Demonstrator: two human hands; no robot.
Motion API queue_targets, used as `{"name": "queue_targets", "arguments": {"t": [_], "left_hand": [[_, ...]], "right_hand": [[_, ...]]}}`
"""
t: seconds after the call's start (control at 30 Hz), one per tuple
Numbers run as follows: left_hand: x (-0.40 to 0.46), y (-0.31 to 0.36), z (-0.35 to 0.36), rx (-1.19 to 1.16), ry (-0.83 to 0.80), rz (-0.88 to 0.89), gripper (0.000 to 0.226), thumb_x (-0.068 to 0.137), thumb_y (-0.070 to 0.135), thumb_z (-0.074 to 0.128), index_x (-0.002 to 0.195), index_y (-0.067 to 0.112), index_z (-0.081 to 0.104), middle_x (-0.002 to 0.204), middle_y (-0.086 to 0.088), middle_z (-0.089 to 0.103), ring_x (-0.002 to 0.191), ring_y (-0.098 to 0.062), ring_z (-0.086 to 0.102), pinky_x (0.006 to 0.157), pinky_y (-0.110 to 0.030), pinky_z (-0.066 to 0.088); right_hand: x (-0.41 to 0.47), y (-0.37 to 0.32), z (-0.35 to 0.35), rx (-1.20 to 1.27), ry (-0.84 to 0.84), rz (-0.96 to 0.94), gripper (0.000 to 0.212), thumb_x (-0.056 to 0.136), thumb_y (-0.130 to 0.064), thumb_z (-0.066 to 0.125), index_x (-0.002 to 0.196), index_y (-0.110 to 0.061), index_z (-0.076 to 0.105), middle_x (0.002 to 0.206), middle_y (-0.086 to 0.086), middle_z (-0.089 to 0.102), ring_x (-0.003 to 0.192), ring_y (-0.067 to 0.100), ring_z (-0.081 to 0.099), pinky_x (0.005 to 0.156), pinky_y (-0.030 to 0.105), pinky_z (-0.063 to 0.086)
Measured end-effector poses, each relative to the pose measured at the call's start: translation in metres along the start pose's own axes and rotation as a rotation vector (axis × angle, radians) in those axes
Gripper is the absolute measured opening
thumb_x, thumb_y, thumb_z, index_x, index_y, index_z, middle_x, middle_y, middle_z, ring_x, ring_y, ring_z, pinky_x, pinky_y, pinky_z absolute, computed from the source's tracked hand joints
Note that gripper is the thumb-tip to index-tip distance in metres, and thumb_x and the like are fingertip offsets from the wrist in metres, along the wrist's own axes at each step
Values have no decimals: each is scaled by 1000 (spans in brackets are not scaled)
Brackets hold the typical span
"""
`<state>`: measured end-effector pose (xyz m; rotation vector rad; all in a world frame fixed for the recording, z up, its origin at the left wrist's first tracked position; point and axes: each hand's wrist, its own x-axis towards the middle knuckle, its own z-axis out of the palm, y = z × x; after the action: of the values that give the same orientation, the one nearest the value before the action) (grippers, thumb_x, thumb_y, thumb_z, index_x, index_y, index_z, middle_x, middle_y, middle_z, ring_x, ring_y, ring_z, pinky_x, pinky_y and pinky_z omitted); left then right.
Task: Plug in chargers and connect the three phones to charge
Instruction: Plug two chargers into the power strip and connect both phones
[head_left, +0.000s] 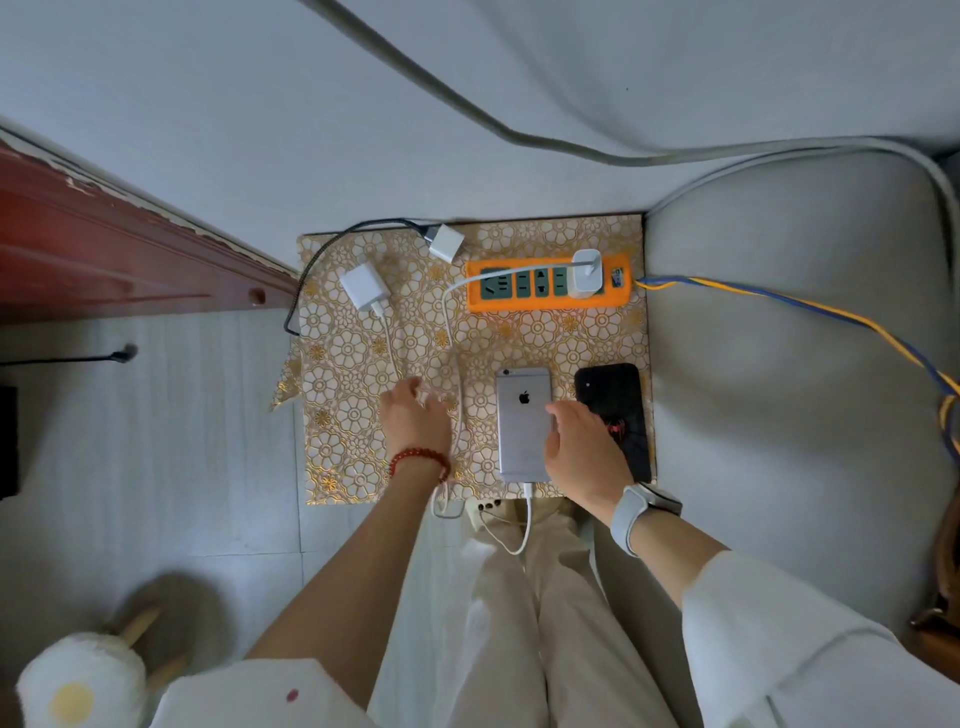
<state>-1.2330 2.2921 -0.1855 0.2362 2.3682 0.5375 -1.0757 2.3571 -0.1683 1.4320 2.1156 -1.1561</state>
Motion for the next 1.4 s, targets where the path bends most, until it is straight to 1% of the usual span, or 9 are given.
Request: {"name": "queue_targets", "arguments": {"t": [0.37,0.57,0.7,0.8,0.87,0.97,1.03,1.17,1.4], "left_hand": [[66,-14,-14,122,25,-30,24,86,16,47,107,7,55,115,-16,57,113,-33,45,99,-40,36],[41,-6,-37,-458,-98,-12,11,90,4,39,91,12,46,65,-2,54,54,-15,53,46,-19,45],[12,-19,-70,-529,-161,71,20,85,2,48,78,19,56,55,1,51,41,-5,45,46,-23,40],[-12,-22,-95,-634,-247,111,19,85,2,52,76,16,61,48,11,53,43,-5,42,43,-17,36],[-25,-20,-109,-658,-317,163,21,86,0,51,75,15,62,46,12,53,44,-4,41,43,-14,35],[-38,-15,-123,-635,-375,254,22,87,-1,49,76,13,61,46,11,53,44,-2,40,43,-13,33],[-43,-14,-128,-610,-357,290,23,87,0,50,74,15,62,45,12,53,44,-1,41,44,-13,34],[-49,-11,-124,-586,-300,300,20,85,5,55,72,18,64,48,10,59,46,-5,44,46,-16,37],[-55,33,-95,-365,-458,481,8,84,14,59,81,22,61,60,6,57,56,-10,52,57,-26,46]], "right_hand": [[7,-20,9,108,26,-54,35,94,-12,35,127,-7,45,129,12,52,115,26,53,96,37,46],[7,-32,1,232,80,-63,31,94,-9,33,119,-7,51,118,13,60,102,25,57,84,35,49],[8,-58,-6,312,69,-170,38,93,-8,37,129,-14,44,115,8,57,89,8,53,74,17,44],[5,-80,-9,227,-12,-360,50,89,-6,47,137,-16,34,134,12,45,118,20,44,100,35,40],[1,-92,-9,160,-124,-495,52,88,-9,52,137,-15,35,137,12,43,126,20,39,107,31,26],[-12,-102,-6,140,-385,-499,30,88,-12,52,117,-17,57,118,6,55,84,3,52,85,23,36],[-21,-103,-4,125,-462,-448,19,90,-19,50,103,-15,62,107,5,59,81,8,55,79,26,41],[-30,-88,-16,161,-284,-438,19,92,-18,48,98,-4,60,109,12,57,89,23,59,85,33,49],[-8,-53,-90,-71,359,-527,18,85,-11,58,99,-2,66,108,19,55,114,33,51,98,45,44]]}}
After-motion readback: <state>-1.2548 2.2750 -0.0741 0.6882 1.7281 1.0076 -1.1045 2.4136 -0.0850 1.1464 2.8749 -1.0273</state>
